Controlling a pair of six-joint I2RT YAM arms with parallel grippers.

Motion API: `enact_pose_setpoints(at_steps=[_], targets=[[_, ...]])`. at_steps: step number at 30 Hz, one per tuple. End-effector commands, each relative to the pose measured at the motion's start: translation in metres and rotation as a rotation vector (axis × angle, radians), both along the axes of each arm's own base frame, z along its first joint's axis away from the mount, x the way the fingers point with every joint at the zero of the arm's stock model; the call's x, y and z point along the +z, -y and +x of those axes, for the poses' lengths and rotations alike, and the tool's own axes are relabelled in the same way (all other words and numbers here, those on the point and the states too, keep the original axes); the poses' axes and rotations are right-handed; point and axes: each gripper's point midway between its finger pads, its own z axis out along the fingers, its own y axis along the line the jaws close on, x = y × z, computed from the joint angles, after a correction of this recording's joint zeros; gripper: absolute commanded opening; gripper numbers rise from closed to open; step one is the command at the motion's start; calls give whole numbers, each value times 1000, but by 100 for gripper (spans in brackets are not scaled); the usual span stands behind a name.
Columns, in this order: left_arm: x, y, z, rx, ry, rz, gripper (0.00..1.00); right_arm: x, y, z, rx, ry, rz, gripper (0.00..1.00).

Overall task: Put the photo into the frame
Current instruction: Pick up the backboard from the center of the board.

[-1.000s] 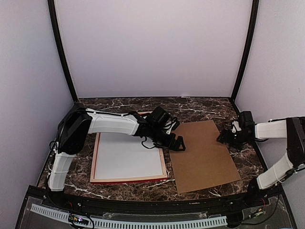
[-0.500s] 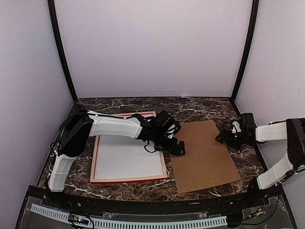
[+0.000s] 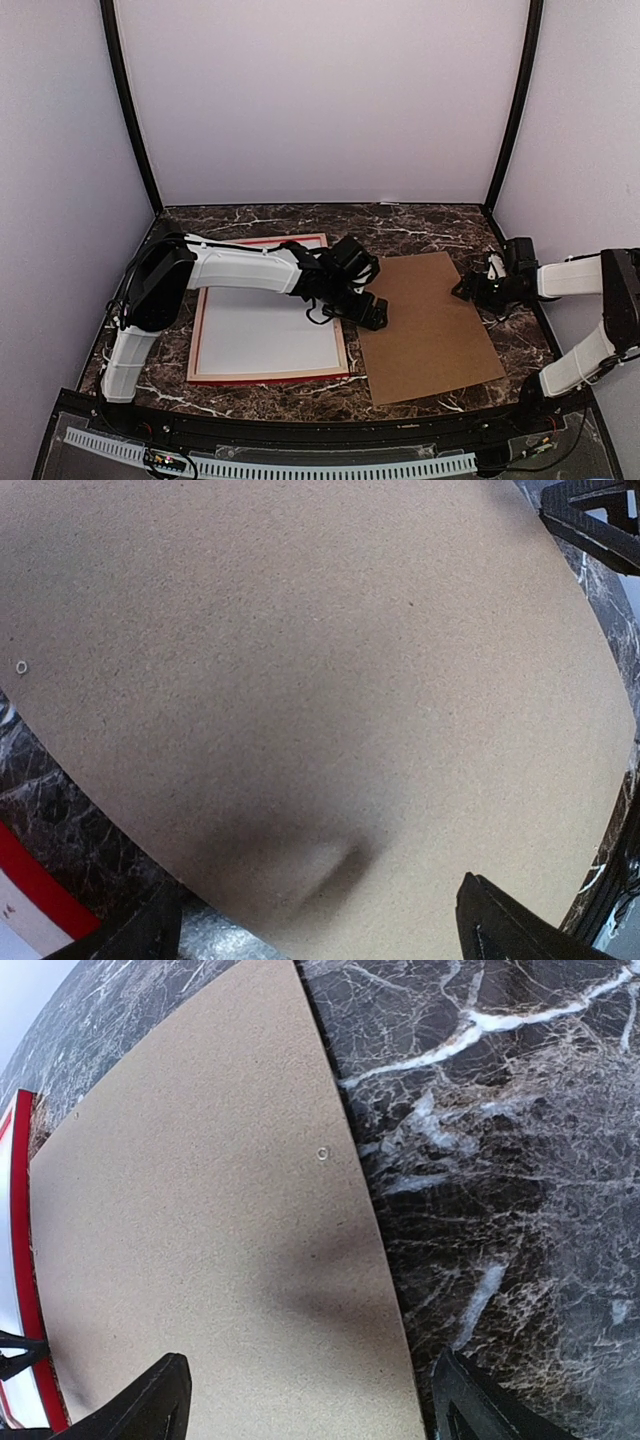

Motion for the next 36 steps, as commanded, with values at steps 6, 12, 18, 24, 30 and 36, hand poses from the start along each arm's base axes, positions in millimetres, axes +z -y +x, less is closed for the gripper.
enact_pose_setpoints(at_steps=[6, 12, 18, 24, 30, 36], targets=[[-15, -28, -6, 43, -21, 114, 99, -28, -8, -34, 14, -150, 52, 84], [-19, -11, -11, 10, -64, 47, 99, -29, -13, -37, 28, -155, 82, 82], [-30, 1, -22, -24, -132, -4, 99, -23, -22, -39, 61, -146, 132, 79], [-30, 5, -22, -32, -138, -20, 99, 0, -37, -37, 106, -100, 224, 75], [-28, 6, -22, -33, -137, -25, 99, 42, -54, -35, 161, -26, 337, 65], [-21, 9, -21, -36, -130, -46, 99, 83, -66, -43, 217, 40, 418, 57]])
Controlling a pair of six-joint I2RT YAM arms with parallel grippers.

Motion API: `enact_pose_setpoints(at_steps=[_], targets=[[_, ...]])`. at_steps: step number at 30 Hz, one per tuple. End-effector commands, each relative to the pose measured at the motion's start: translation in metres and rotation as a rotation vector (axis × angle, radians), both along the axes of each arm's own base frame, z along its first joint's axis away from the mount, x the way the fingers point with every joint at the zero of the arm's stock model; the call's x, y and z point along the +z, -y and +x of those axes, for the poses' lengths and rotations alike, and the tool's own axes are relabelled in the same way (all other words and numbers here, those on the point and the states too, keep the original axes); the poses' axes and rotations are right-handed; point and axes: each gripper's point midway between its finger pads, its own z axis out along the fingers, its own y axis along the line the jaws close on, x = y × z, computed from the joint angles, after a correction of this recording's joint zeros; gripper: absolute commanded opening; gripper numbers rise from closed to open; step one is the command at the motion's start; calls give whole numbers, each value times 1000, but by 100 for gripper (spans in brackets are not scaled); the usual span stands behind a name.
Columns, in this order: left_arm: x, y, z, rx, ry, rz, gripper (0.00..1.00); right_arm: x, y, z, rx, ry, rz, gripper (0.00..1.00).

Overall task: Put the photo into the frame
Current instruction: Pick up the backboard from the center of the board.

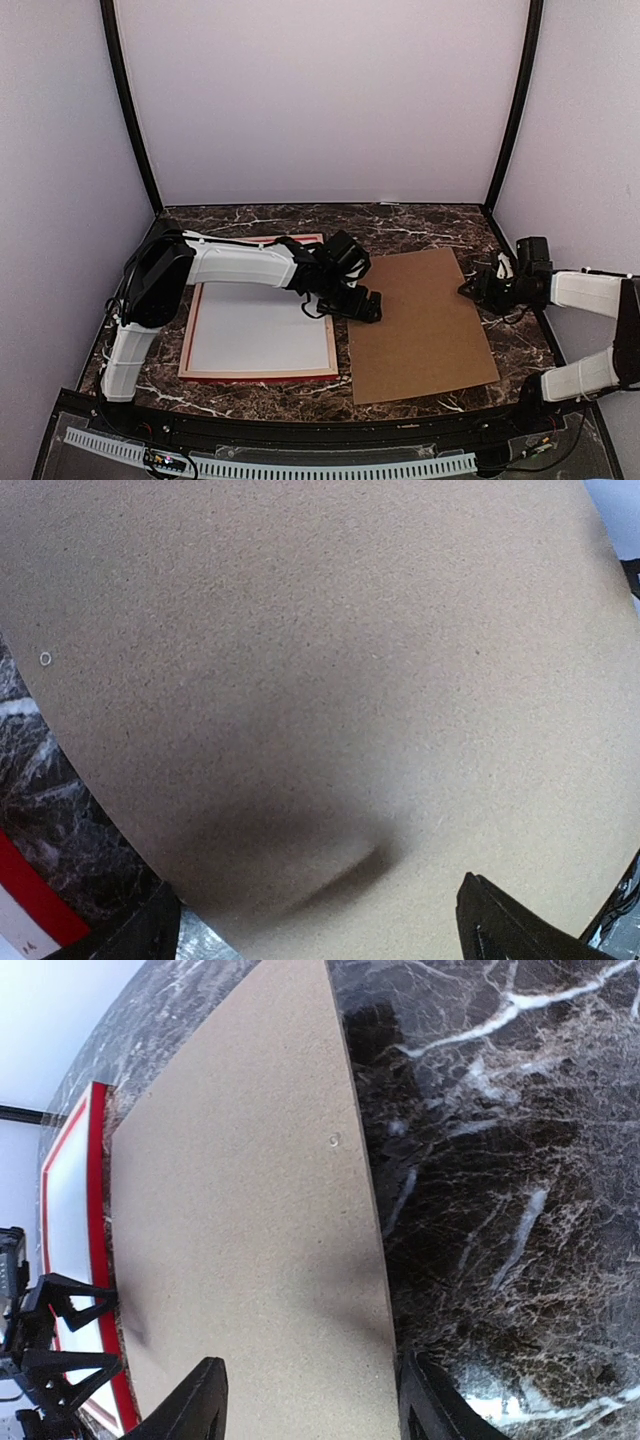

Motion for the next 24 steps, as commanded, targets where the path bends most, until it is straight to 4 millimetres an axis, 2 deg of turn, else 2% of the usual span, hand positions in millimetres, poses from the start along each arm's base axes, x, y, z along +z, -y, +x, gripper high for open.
enact_pose_setpoints(at_steps=[1, 6, 18, 24], targets=[[-14, 17, -27, -78, -70, -46, 99, 54, -52, -22, 201, 44, 256, 56], [-3, 21, -23, -81, -45, -74, 99, 77, -58, -31, 248, 85, 289, 54], [6, 22, -22, -75, -30, -95, 99, 113, -66, -43, 297, 147, 325, 52], [18, 21, -22, -71, -15, -112, 99, 146, -75, -46, 318, 194, 317, 59]])
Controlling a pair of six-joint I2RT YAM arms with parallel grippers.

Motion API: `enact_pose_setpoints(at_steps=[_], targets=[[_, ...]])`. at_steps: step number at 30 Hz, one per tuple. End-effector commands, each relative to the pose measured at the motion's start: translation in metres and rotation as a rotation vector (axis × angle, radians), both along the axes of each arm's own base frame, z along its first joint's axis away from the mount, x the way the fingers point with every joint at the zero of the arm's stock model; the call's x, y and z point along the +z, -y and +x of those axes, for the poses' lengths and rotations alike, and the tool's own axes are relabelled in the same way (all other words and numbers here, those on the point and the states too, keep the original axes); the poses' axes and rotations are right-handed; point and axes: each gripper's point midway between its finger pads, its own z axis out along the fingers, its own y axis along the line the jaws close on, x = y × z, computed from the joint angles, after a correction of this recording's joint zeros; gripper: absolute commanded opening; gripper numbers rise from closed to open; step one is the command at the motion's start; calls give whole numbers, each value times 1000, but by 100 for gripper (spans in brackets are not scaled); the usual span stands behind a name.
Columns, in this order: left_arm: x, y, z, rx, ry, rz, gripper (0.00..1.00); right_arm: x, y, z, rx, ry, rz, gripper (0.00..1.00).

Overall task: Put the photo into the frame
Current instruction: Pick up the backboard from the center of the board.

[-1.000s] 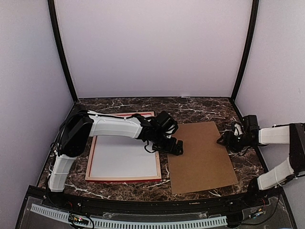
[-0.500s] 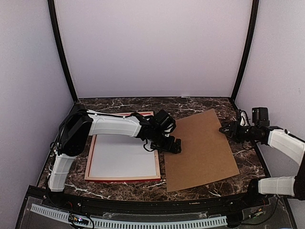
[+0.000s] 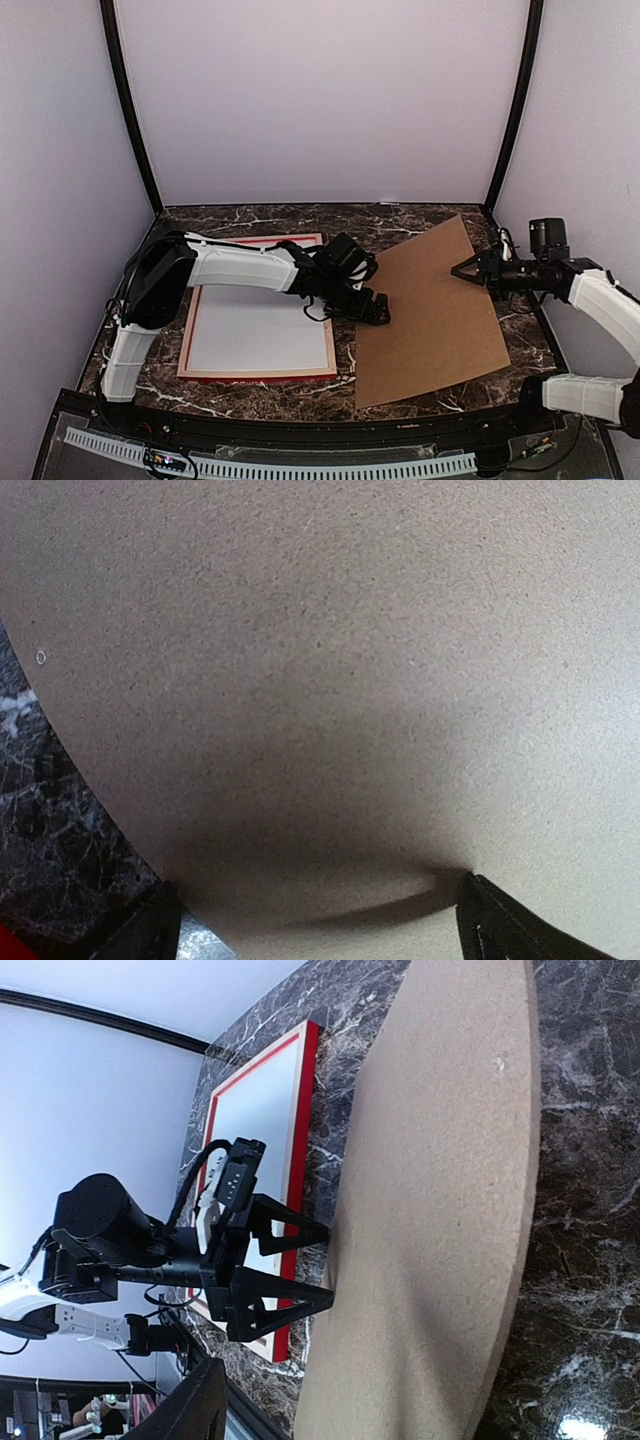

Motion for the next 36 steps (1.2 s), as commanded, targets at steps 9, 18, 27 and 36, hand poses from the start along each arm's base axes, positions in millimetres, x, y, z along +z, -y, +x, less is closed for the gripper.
enact_pose_setpoints(at_steps=[9, 18, 27, 36], targets=[[59, 9, -11, -43, 41, -118, 99, 82, -42, -8, 114, 137, 43, 69], [98, 8, -7, -49, 25, -228, 99, 110, -65, -12, 145, 178, 63, 73], [140, -3, 2, -34, 31, -324, 99, 129, -95, -15, 192, 202, 78, 75], [215, -35, 9, 24, 91, -461, 99, 143, -136, -16, 264, 222, 96, 75]])
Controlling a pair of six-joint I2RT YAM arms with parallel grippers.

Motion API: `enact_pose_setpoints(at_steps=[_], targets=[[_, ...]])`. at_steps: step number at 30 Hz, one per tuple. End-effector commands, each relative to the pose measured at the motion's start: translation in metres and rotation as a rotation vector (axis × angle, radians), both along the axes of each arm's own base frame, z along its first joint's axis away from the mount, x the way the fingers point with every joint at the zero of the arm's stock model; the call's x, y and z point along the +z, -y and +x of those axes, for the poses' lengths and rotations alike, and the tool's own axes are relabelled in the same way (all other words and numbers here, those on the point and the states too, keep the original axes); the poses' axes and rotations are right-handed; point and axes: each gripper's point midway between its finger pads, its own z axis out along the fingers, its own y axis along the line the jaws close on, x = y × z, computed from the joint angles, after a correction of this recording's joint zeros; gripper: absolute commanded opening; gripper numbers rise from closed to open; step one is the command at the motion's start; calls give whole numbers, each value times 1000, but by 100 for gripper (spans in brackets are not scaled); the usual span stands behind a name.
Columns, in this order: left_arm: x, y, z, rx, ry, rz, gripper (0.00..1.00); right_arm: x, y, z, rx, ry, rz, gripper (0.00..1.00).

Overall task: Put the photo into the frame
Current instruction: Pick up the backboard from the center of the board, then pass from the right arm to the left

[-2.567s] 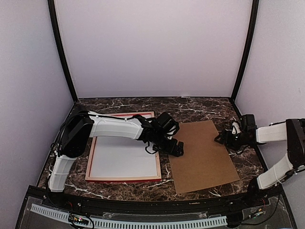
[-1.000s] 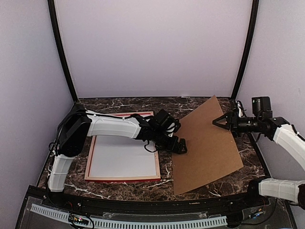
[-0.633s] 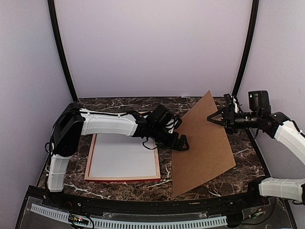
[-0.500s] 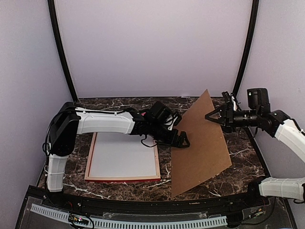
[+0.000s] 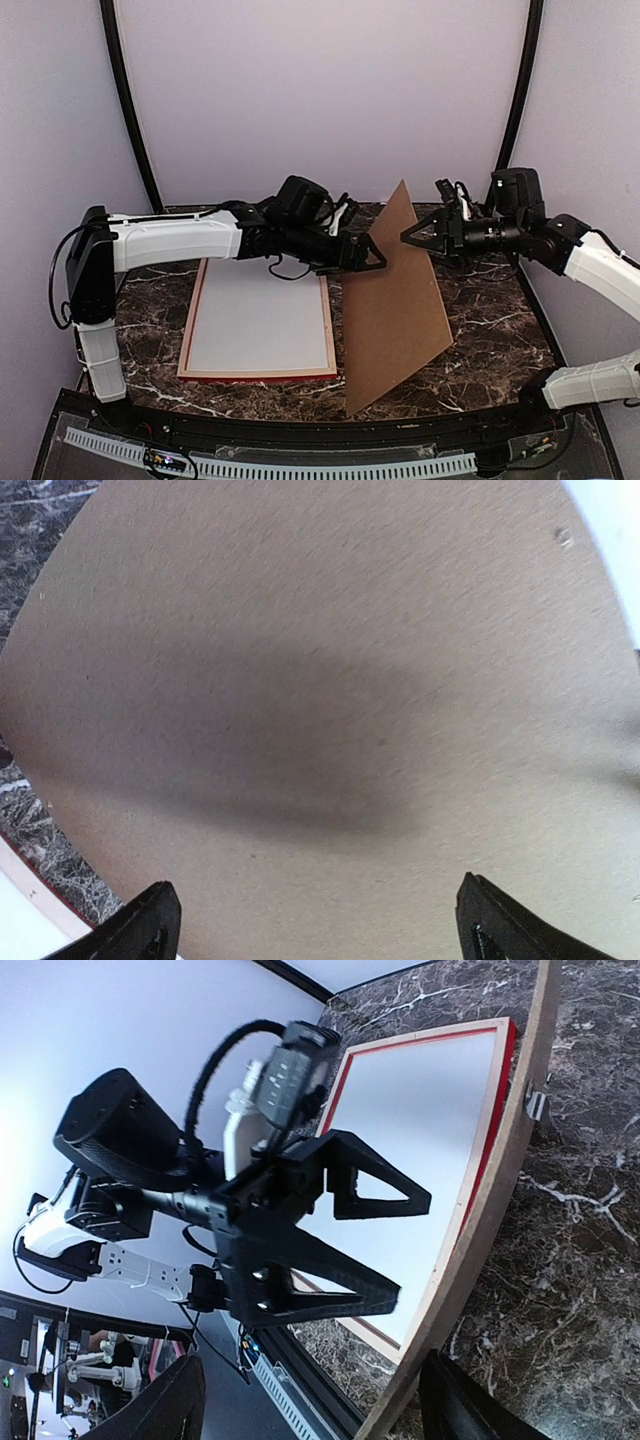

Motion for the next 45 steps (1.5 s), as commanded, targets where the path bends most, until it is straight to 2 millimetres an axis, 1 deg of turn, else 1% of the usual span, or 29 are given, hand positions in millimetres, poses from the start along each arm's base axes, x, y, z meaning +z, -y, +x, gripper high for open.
enact_pose_setpoints(at_steps=[1, 3, 7, 12, 16, 21, 26, 32, 38, 43, 44, 45], targets=[[75, -19, -1, 25, 64, -143, 99, 34, -25, 6, 26, 93, 61, 75], [96, -28, 0, 41, 91, -170, 99, 37, -37, 5, 49, 98, 65, 74], [118, -44, 2, 77, 121, -189, 99, 42, -59, 3, 91, 109, 68, 75], [128, -56, 6, 101, 124, -197, 99, 47, -82, -2, 137, 115, 78, 75], [137, -58, 4, 97, 123, -212, 99, 48, -97, -6, 169, 116, 85, 75], [134, -57, 1, 87, 94, -203, 99, 47, -116, -11, 208, 110, 93, 75], [130, -67, 3, 127, 103, -160, 99, 48, -133, -18, 249, 115, 108, 75], [121, -89, 9, 207, 146, -57, 88, 42, -152, -24, 296, 101, 121, 75], [116, -115, 8, 272, 177, 26, 75, 36, -169, -28, 338, 90, 132, 75], [113, -134, 4, 305, 202, 78, 65, 33, -178, -27, 356, 87, 138, 75], [108, -136, 3, 309, 202, 93, 62, 33, -179, -26, 357, 87, 138, 75], [108, -139, 2, 312, 204, 94, 58, 32, -180, -26, 359, 85, 138, 75]])
